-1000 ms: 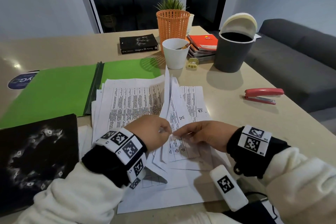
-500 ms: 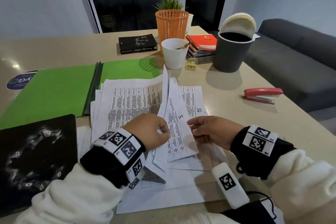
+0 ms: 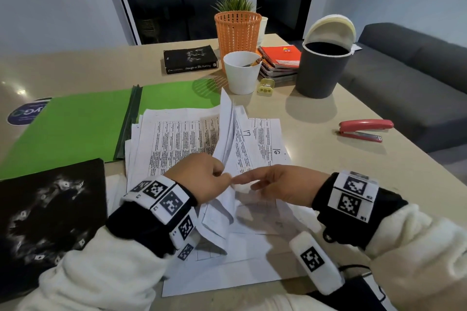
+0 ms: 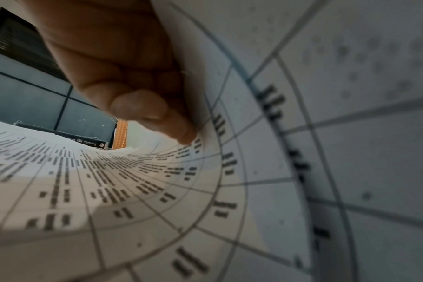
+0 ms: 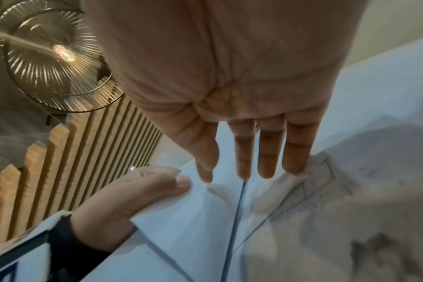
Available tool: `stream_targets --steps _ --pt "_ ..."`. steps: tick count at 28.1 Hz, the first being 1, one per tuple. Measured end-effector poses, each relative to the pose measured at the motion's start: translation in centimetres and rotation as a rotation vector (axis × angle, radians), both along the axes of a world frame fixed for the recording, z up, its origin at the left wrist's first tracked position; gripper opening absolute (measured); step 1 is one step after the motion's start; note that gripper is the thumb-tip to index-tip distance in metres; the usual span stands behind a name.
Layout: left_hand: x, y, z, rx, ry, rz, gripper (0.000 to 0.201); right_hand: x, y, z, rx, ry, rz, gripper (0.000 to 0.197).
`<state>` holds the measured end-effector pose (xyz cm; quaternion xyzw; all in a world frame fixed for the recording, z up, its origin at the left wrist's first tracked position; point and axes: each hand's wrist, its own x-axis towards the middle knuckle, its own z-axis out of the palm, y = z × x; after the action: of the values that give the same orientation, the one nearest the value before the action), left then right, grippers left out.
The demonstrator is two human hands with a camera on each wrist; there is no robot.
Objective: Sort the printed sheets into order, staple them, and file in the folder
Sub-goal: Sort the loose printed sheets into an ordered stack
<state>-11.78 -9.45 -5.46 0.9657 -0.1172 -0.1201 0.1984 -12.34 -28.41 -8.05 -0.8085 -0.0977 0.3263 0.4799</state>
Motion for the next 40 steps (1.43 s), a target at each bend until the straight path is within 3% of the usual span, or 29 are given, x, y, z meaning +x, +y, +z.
stream_targets --steps 3,8,10,15,21,29,36,40 --pt "0.1 0.2 -0.1 -0.024 -0.016 0.003 0.045 0.5 -0.5 -0.5 0.131 0.027 -0.164 0.033" --pt "-0.1 -0.1 -0.2 -0.005 -0.012 -0.035 0.046 1.0 -0.5 -1.0 0.187 0.049 -0.347 0.01" --pt "-0.2 -0.3 -0.2 -0.026 0.005 -0.027 0.049 1.0 -0.2 -1.1 0.179 0.073 -0.372 0.014" --pt "-0.9 -0.9 0.6 -0.113 0.072 0.017 0.055 1.4 -0.1 -0.9 0.025 0.076 -0.284 0.044" --pt "-0.2 -0.5 -0.7 -0.06 0.012 -0.006 0.046 2.1 0.6 -0.5 -0.213 -0.002 -0.172 0.022" --pt "0.2 1.8 1.5 -0.018 -0.072 0.024 0.041 1.6 1.0 1.0 0.035 0.054 -0.273 0.016" --pt "1.1 2.2 3.6 0.015 -0.104 0.045 0.038 2.2 -2.7 5.7 0.14 -0.222 -0.639 0.016" --pt "0.9 0.7 1.9 -0.013 -0.034 0.012 0.038 2.0 -7.8 6.5 -0.226 -0.522 -0.758 0.017"
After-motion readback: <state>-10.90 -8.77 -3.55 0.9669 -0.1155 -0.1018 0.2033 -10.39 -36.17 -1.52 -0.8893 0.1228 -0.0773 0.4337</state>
